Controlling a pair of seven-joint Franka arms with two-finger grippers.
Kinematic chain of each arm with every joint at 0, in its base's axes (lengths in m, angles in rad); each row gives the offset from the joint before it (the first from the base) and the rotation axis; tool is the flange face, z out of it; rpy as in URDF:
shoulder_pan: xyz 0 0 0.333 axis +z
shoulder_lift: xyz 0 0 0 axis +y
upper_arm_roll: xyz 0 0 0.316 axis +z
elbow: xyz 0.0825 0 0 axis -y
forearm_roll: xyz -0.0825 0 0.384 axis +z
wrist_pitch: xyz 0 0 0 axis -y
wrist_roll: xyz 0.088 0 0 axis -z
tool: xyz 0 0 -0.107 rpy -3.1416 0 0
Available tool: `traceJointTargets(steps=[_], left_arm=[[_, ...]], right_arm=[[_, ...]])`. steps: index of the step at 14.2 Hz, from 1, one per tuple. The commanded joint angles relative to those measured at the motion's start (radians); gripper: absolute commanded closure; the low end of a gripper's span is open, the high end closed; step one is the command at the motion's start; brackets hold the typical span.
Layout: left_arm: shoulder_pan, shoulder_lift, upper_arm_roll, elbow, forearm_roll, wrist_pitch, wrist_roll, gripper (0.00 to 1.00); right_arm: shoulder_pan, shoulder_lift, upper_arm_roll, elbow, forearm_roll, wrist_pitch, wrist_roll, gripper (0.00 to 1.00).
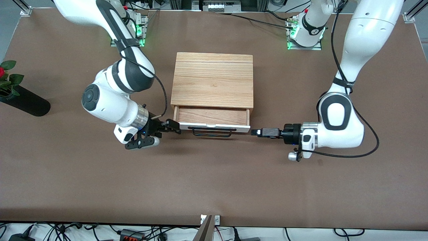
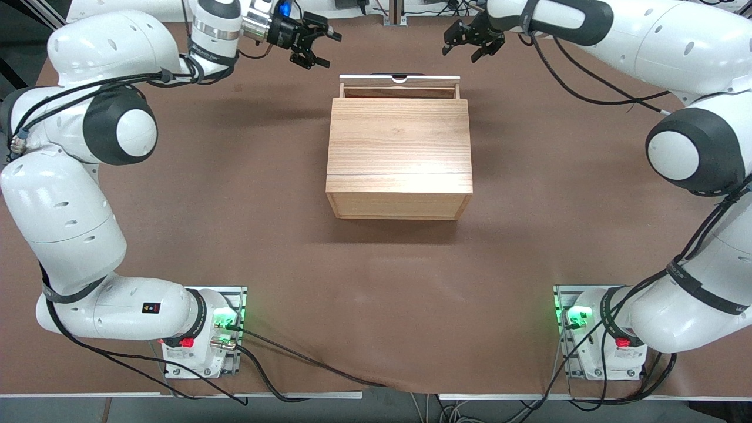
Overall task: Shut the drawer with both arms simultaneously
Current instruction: 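Reach the right gripper and the left gripper toward the drawer front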
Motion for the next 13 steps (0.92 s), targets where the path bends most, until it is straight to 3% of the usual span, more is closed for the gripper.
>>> traceJointTargets(steps=[1,3,6,8,13], left_arm=[[-0.079,-0.003,0.010,0.065,0.238,0.128,-0.089,0.00],[-0.101,0.007,0.008,0.099,0.389,0.133,-0.181,0.00],[-0.118,0.009,0.011,0.101,0.446,0.134,-0.202,0.00],[-0.141,0.007,0.013,0.101,0.570,0.136,-0.226,0.00],[-0.158,0.007,0.010,0.093,0.620,0.139,-0.281,0.00]], right_arm=[[0.043,0.028,-0.005,0.017,0.010,0.088,0.070,0.00],[0.056,0.038,-0.005,0.013,0.010,0.117,0.071,0.00],[0.054,0.050,-0.005,0.012,0.010,0.120,0.071,0.00],[0.060,0.059,-0.005,0.010,0.010,0.134,0.071,0.00],[0.082,0.076,-0.005,-0.039,0.010,0.205,0.073,0.00]])
